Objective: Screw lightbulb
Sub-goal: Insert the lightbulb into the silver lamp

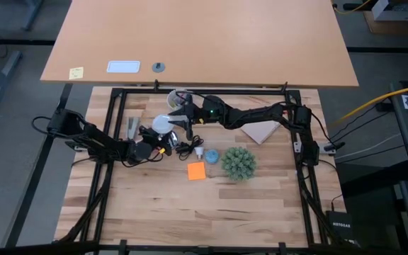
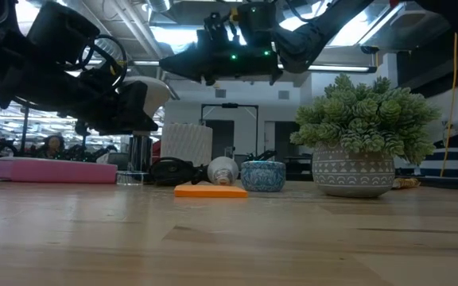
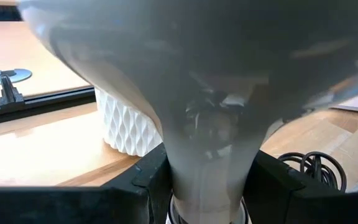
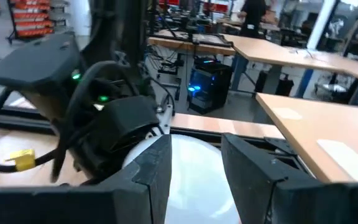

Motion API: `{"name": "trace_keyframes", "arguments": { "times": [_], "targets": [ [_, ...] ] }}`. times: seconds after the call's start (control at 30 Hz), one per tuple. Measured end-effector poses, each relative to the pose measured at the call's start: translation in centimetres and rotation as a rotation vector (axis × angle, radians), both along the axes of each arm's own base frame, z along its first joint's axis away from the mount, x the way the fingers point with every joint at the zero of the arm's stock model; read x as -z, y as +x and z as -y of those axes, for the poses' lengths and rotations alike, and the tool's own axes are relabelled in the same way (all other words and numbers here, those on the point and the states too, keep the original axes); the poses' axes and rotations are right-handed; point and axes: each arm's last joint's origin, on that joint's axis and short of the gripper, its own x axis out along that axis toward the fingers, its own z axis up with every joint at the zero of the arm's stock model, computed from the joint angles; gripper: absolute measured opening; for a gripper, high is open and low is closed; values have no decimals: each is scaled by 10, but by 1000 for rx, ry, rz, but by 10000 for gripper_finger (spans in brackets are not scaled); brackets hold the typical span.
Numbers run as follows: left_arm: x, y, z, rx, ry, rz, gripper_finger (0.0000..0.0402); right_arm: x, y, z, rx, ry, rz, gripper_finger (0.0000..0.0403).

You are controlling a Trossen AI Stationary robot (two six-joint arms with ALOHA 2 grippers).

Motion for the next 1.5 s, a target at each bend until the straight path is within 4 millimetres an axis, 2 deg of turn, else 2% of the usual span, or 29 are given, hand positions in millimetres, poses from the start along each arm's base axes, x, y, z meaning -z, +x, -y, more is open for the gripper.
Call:
{"name": "trace_keyframes", "arguments": {
  "times": [0.2,0.47,1.1,1.5],
  "targets": [
    [0,0,0,4,0,-1,150,2,4,-15,36,-53,-4,143],
    [-2,1,1,29,22,-10,150,6,4,-12,90,-49,-39,143],
    [-1,1,1,24,20,-10,150,13,3,-13,86,-33,-124,143],
    [-1,0,1,15,10,6,150,15,4,-21,20,-26,-140,143]
  ]
}}
